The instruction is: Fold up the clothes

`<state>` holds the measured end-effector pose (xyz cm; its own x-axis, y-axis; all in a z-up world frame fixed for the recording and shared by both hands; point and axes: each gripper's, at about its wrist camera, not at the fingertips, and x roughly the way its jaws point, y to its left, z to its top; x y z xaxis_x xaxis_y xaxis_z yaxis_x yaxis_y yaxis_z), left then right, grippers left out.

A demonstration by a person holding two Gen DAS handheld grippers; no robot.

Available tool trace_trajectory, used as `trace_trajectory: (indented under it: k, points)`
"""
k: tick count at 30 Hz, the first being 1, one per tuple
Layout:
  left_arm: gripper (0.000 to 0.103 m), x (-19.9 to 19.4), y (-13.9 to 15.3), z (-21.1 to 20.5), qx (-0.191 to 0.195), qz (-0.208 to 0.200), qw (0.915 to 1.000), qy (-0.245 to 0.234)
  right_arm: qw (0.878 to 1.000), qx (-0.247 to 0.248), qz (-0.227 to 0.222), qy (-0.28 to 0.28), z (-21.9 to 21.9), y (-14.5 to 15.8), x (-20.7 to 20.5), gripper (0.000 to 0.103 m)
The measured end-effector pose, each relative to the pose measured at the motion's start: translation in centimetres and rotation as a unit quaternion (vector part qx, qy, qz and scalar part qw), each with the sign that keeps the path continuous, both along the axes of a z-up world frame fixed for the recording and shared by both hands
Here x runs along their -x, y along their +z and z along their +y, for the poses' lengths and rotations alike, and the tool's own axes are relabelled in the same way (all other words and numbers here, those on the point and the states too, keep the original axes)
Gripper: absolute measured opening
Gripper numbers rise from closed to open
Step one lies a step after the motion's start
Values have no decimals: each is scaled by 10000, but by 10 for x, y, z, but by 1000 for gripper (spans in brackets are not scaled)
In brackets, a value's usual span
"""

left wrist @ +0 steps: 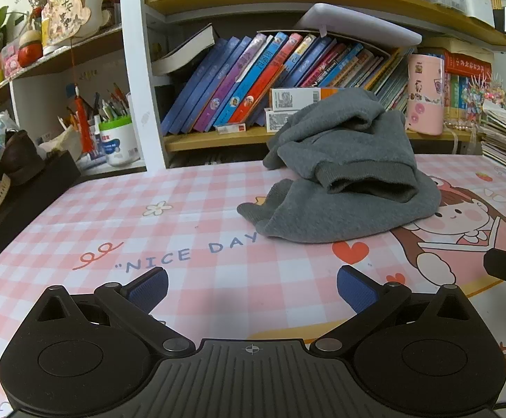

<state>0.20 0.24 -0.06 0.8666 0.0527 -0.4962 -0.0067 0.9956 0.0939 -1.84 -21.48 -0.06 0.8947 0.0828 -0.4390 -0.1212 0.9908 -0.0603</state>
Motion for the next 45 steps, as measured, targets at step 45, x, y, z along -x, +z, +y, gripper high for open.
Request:
trace_trajectory:
  k: [45]
  points:
    - [103, -4, -2, 5, 227, 191, 9995, -90, 10000, 1, 47, 86, 1, -2, -2, 103]
